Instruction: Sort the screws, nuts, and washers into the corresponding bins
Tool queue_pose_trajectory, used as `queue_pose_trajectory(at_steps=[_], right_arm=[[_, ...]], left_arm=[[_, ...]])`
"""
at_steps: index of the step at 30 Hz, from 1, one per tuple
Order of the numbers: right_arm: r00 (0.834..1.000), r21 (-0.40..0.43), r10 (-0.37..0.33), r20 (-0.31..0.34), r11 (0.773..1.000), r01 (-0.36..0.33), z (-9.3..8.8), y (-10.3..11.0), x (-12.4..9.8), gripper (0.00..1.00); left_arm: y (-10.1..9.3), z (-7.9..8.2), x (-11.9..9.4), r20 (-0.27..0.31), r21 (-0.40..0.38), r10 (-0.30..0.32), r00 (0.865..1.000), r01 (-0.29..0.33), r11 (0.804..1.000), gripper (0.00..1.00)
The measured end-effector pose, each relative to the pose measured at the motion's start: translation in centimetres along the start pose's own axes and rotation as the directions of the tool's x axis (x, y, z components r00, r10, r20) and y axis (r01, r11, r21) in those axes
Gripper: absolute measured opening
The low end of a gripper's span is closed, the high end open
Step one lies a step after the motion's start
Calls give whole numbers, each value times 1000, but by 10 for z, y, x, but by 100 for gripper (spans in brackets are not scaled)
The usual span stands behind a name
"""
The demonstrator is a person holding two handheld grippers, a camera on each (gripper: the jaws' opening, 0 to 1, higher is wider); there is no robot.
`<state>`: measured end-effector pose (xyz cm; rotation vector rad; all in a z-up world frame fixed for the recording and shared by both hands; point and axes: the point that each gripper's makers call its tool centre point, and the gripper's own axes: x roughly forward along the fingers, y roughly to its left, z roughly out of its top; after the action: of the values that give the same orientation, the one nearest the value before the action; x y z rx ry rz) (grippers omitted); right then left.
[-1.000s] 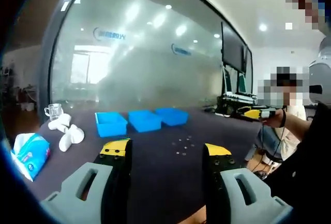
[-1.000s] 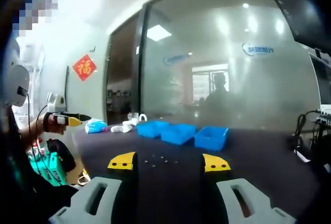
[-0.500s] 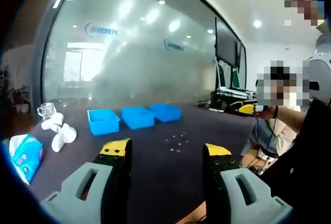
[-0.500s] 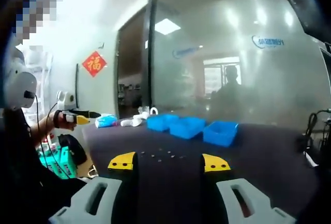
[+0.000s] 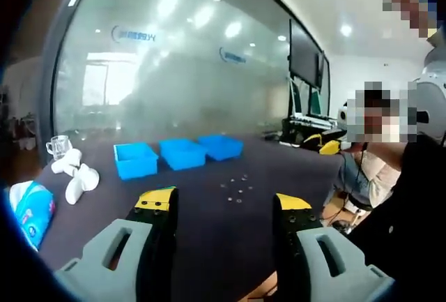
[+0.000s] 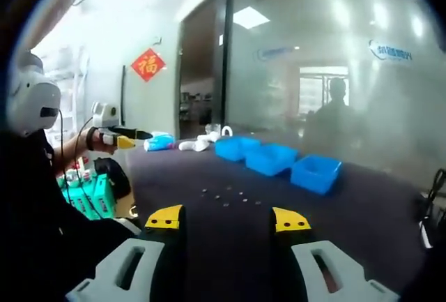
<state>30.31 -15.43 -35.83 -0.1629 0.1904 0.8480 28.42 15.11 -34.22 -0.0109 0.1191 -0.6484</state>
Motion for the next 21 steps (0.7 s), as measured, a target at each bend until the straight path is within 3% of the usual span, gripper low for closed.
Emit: queue_pose_trajectory(at_steps=[9, 14, 21], right_arm=[[999, -37, 26, -33, 999, -27, -1, 2, 3, 44], [999, -39, 33, -40, 999, -35, -2, 3, 3, 44], [997, -53, 38, -68, 998, -41, -6, 4, 3, 44]], left_arm=[[-1, -1, 11, -54, 26, -50, 997, 52, 998, 53], [-11, -5, 22, -113, 45, -129, 985, 134, 990, 54], [-12, -4, 34, -161, 83, -153, 975, 168, 982, 54]])
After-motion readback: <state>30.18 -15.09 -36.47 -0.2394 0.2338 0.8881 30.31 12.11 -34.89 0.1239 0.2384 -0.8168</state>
